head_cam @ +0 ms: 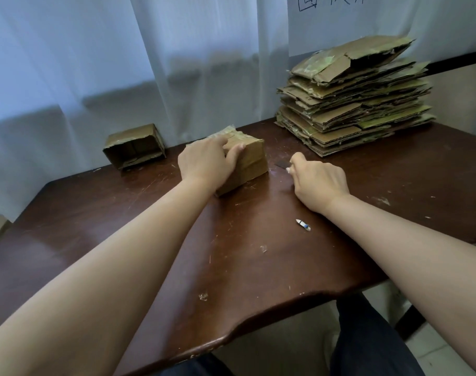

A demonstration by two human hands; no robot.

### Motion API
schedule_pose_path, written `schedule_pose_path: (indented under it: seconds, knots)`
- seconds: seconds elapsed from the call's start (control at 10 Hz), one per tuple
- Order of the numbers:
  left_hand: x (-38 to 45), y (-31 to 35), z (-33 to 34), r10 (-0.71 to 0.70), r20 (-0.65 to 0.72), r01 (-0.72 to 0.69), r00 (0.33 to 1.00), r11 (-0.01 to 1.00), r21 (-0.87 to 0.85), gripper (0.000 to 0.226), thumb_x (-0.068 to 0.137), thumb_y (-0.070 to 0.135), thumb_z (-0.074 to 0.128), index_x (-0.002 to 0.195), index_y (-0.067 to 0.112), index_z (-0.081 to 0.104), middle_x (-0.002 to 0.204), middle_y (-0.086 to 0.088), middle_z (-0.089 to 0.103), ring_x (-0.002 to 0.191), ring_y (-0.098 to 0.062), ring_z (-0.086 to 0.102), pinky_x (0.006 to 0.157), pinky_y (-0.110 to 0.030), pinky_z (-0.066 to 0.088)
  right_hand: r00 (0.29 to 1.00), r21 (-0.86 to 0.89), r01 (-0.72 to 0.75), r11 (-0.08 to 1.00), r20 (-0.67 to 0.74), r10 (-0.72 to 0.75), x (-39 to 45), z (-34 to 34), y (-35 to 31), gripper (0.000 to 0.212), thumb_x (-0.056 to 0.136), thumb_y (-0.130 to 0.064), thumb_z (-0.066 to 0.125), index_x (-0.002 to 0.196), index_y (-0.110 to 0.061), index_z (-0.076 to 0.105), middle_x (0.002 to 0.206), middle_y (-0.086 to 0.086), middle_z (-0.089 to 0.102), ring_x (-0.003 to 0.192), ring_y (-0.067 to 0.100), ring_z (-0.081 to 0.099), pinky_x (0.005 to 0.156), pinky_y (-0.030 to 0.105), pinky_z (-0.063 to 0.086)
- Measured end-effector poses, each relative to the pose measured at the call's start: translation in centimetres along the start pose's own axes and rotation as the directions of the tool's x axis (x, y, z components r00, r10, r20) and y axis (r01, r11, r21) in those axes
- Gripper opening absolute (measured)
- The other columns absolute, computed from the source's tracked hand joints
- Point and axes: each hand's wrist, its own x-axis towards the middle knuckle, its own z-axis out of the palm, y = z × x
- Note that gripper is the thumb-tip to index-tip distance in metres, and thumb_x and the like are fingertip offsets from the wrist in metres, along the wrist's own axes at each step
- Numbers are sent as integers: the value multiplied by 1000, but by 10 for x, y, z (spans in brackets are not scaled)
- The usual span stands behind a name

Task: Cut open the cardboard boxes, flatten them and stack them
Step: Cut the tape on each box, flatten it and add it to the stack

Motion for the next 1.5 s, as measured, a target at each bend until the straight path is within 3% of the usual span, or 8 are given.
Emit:
schedule_pose_path:
  seconds: [0.2,0.3,0.4,0.6,0.7,0.8,1.0,1.5]
  knots:
    - [4,-46,-29,198,281,-54,939,892,-448,46,78,34,42,119,22,58,118,3,62,115,-18,55,97,-31,39,1000,-7,-7,1000,-7,7,0,1,0,23,103,-30,31,113,-14,44,100,14,68,92,38,63,63,35,34]
    - [-1,-60,-26,317,382,-147,868,899,-412,49,82,24,50,130,25,51,129,0,56,117,-21,52,100,-32,39,1000,-9,-1,1000,-13,1,-1,1,-1,23,103,-30,31,113,-14,44,101,14,68,93,38,63,63,35,34]
    - [-2,-59,-17,362,266,-286,893,915,-283,44,92,25,61,134,32,53,127,-2,57,110,-27,50,97,-36,39,999,12,9,1000,-37,-9,-2,1,-1,24,103,-31,31,113,-13,45,100,13,68,91,39,63,62,35,34]
    - [-9,-17,-4,200,11,-200,980,979,-34,46,83,58,61,121,32,66,100,-5,56,98,-28,49,82,-34,39,996,150,63,987,-79,-51,-4,0,-2,20,100,-24,37,113,-10,45,94,18,67,86,43,61,63,38,34]
    - [-9,-4,7,163,-51,-170,985,967,-189,44,81,52,68,112,23,72,105,-7,56,106,-29,47,88,-33,38,992,162,102,981,-93,-88,-5,-1,-1,22,99,-21,38,116,-9,45,94,20,67,86,45,60,63,40,36]
    - [-10,5,13,136,-65,-149,989,944,-296,41,83,51,67,110,20,70,116,-3,62,112,-25,54,87,-30,41,987,160,125,979,-118,-107,-5,-1,-1,24,99,-22,39,118,-10,46,94,20,68,86,45,61,66,43,41]
    - [-10,12,8,132,-56,-137,990,987,-82,42,87,62,52,112,31,66,108,2,69,104,-24,61,71,-29,36,988,129,128,983,-99,-116,-4,-1,-1,25,99,-20,39,121,-10,46,99,20,67,91,44,61,68,41,39]
    - [-10,23,11,125,-16,-126,992,992,-31,39,92,59,46,105,30,68,99,-1,70,97,-28,62,69,-31,33,996,18,84,996,-14,-84,-6,-3,-7,18,96,-16,41,112,-8,48,102,19,67,94,41,62,64,33,32]
